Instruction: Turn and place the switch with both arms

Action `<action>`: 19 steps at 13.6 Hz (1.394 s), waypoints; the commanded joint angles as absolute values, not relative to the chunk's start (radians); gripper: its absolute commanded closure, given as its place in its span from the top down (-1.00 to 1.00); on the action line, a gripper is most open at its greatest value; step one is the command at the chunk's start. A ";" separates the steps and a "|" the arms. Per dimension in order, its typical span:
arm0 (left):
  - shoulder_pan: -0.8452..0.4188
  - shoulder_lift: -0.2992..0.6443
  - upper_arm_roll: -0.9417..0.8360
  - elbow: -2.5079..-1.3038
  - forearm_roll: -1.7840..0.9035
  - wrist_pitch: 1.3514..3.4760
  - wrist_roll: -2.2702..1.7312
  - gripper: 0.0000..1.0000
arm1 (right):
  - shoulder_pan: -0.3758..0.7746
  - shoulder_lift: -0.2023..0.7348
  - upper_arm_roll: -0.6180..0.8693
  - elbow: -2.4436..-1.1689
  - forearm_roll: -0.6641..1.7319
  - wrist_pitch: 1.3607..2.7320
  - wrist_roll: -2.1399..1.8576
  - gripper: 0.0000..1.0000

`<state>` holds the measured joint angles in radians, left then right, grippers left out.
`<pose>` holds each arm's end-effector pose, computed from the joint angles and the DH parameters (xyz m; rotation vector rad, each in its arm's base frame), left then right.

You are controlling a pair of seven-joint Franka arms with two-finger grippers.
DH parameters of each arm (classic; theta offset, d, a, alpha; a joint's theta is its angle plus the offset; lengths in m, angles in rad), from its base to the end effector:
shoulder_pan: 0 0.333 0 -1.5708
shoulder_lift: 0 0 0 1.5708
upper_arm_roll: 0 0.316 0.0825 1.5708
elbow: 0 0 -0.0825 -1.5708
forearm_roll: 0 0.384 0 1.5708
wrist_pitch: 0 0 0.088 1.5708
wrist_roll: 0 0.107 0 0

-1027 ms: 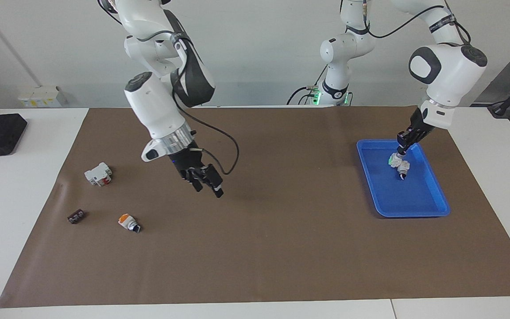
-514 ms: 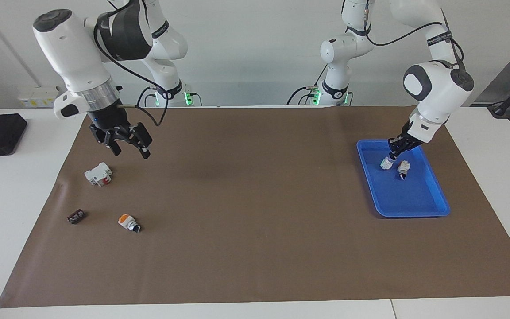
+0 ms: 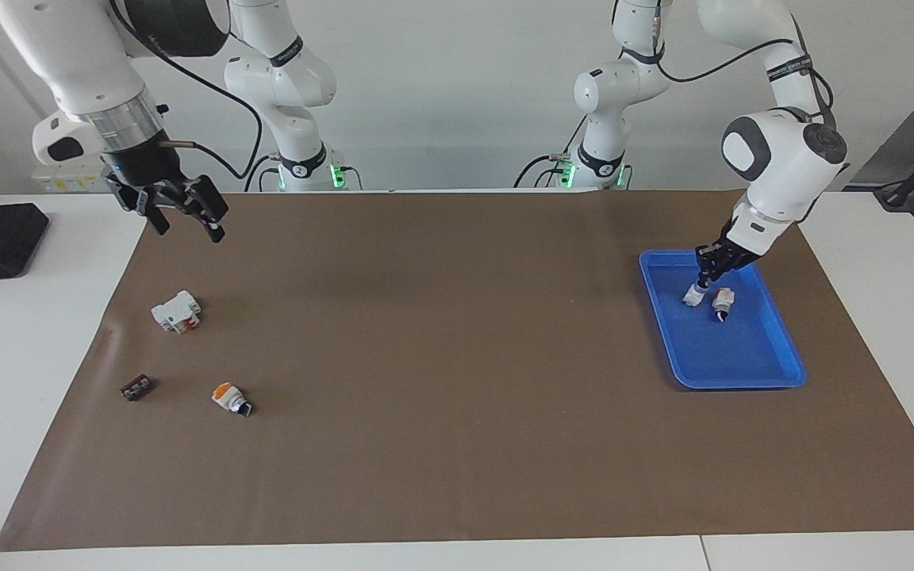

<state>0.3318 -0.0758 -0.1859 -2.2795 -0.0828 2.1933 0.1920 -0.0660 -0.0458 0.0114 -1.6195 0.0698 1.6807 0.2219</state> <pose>0.4989 0.0699 0.3852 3.0875 0.0049 -0.0035 0.5507 -0.0232 0.6371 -3.0298 0.4276 -0.1544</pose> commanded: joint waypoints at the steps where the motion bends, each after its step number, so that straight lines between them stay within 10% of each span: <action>1: 0.318 -0.048 -0.184 -2.205 -0.064 2.163 0.209 0.98 | 0.018 -0.092 -0.093 -1.615 0.049 1.617 0.151 1.00; 12: 0.114 0.025 -0.184 -1.695 -0.066 1.717 0.104 0.99 | 0.092 -0.101 -0.153 -1.557 -0.021 1.493 0.110 1.00; 19: 0.074 0.003 -0.181 -1.580 -0.066 1.559 0.066 0.99 | 0.066 -0.101 -0.149 -1.571 -0.018 1.456 0.092 1.00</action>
<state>0.0878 -0.0035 -0.1932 -1.6099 -0.0829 1.6042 0.0886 0.0846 -0.1045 -0.1537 -1.5697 0.0004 1.4678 0.1258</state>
